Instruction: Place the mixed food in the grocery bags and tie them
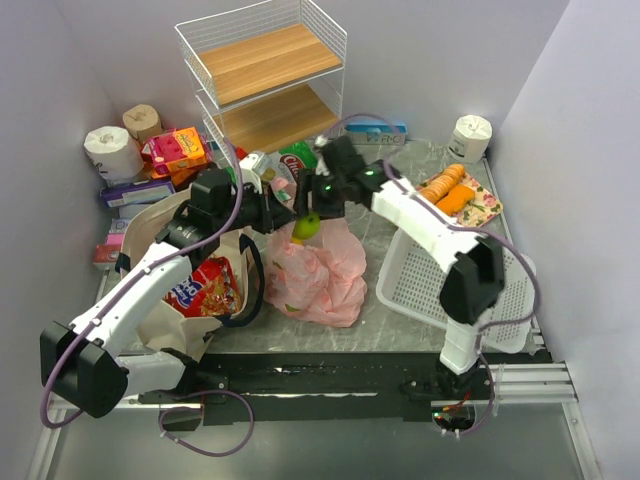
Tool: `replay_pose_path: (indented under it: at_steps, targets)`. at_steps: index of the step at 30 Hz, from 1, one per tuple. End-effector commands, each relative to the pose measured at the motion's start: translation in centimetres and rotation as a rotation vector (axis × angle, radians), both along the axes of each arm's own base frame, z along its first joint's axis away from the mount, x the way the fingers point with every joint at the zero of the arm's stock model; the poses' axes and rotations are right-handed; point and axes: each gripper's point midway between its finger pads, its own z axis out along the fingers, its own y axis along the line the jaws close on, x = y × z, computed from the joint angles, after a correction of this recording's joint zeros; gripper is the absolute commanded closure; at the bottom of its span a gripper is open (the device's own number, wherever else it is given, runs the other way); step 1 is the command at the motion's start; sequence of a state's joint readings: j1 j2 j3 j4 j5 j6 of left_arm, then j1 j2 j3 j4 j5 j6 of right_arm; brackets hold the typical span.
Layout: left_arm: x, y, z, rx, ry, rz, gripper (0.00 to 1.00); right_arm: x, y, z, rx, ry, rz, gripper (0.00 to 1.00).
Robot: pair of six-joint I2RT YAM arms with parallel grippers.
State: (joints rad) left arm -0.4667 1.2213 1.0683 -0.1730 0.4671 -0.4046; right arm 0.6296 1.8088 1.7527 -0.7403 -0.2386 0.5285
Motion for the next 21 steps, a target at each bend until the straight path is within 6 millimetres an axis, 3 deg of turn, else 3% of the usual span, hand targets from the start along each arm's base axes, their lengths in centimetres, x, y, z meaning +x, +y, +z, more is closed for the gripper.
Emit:
replay_pose_path:
  at_steps: [1, 3, 4, 9, 10, 11, 13, 14, 15, 16, 17, 18, 19, 20, 21]
  targets:
    - [0.0, 0.2, 2.3, -0.018, -0.072, 0.016, 0.99, -1.8, 3.5, 0.6, 0.034, 0.044, 0.117, 0.29]
    - [-0.1, 0.3, 2.3, -0.025, -0.065, 0.020, 0.99, -2.5, 4.8, 1.1, 0.075, 0.030, 0.183, 0.07]
    - [-0.2, 0.2, 2.1, -0.026, -0.059, 0.020, 0.99, -2.5, 4.8, 1.3, 0.078, 0.019, 0.186, 0.03]
    - [0.0, 0.4, 2.6, -0.033, -0.070, 0.038, 0.99, -2.3, 2.4, 2.9, 0.046, -0.059, 0.152, 0.01]
    - [0.0, 0.4, 2.8, -0.035, -0.074, 0.038, 0.99, -2.5, 2.0, 2.5, 0.045, -0.057, 0.152, 0.01]
    - [0.0, 0.5, 2.8, -0.036, -0.075, 0.041, 0.99, -3.0, 1.4, 3.8, 0.064, -0.083, 0.147, 0.01]
    - [-0.1, 0.4, 2.8, -0.035, -0.071, 0.040, 0.99, -3.5, -0.4, 4.0, 0.036, -0.088, 0.099, 0.01]
    - [-0.2, 0.5, 2.8, -0.033, -0.072, 0.039, 0.99, -4.1, -1.7, 5.9, 0.041, -0.125, 0.075, 0.01]
    - [-0.1, 0.6, 2.7, -0.027, -0.067, 0.043, 0.99, -4.4, -3.0, 6.4, 0.021, -0.142, 0.042, 0.01]
    - [-0.1, 0.6, 2.7, -0.022, -0.068, 0.045, 0.99, -4.2, -5.2, 5.7, -0.027, -0.138, -0.019, 0.01]
    - [-0.2, 0.7, 2.6, -0.019, -0.069, 0.045, 0.99, -5.5, -7.4, 6.8, -0.032, -0.148, -0.052, 0.01]
    - [-0.2, 0.7, 2.4, -0.013, -0.063, 0.048, 0.99, -6.1, -9.2, 6.4, -0.050, -0.124, -0.088, 0.01]
    - [-0.3, 0.7, 2.4, -0.011, -0.065, 0.044, 0.99, -6.0, -12.6, 4.3, -0.089, -0.052, -0.185, 0.02]
    - [-0.3, 0.7, 2.2, -0.004, -0.059, 0.044, 0.99, -7.8, -15.2, 3.9, -0.109, -0.011, -0.237, 0.02]
    - [-0.3, 0.8, 1.9, 0.001, -0.055, 0.042, 0.99, -9.1, -17.7, 1.0, -0.155, 0.069, -0.293, 0.03]
